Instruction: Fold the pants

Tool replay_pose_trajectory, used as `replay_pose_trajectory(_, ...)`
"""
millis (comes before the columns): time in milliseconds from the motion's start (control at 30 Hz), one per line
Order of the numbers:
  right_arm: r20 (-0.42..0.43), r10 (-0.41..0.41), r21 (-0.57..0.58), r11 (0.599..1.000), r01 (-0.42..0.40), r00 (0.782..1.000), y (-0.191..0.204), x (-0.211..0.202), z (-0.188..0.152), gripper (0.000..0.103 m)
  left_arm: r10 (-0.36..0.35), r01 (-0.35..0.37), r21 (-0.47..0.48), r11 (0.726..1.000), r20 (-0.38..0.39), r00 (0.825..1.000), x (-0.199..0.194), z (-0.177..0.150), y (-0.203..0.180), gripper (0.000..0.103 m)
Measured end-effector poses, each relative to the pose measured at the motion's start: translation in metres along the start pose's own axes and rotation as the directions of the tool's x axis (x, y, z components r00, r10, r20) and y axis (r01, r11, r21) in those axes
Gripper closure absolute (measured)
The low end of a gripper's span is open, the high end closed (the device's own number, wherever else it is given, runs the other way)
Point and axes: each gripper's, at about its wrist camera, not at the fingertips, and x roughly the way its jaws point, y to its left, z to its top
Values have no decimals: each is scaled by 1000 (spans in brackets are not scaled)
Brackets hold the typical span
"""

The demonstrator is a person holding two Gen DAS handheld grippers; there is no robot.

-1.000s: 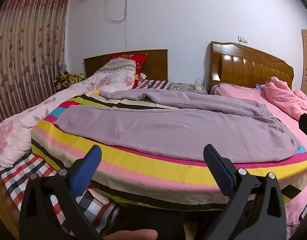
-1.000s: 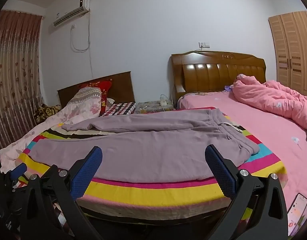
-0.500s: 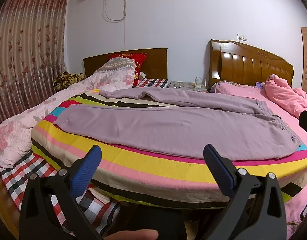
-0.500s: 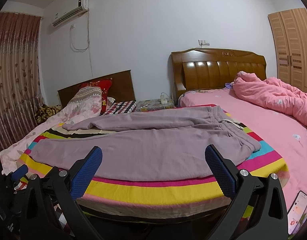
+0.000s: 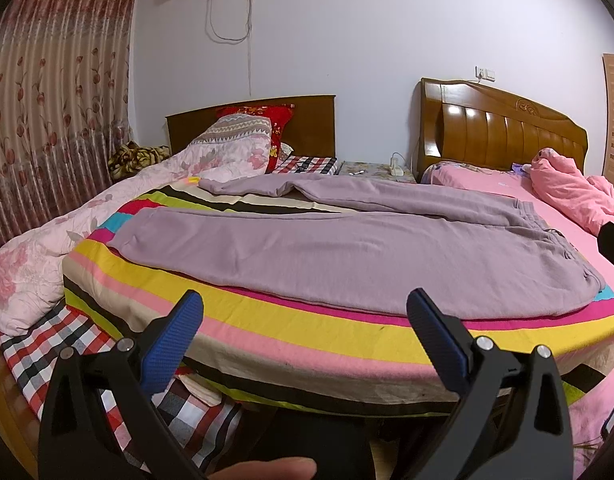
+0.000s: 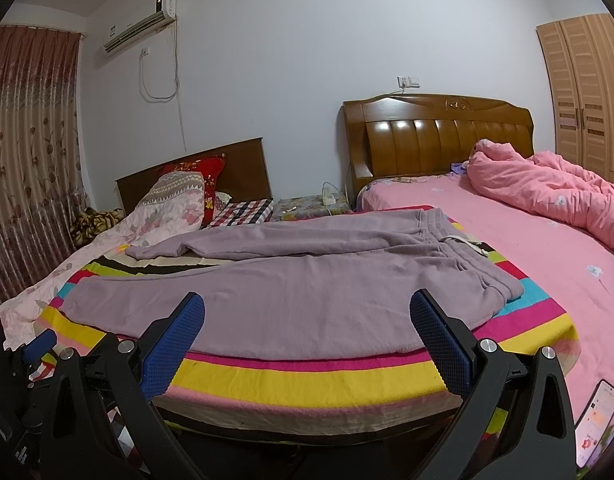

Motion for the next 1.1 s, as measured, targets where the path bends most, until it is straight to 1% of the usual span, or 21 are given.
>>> replay_pose_trajectory(1100,-11,4,3,1000,-4,1000,0,2,-5,4,2,-2,5,1000,-5,1000,0,-1,1,1)
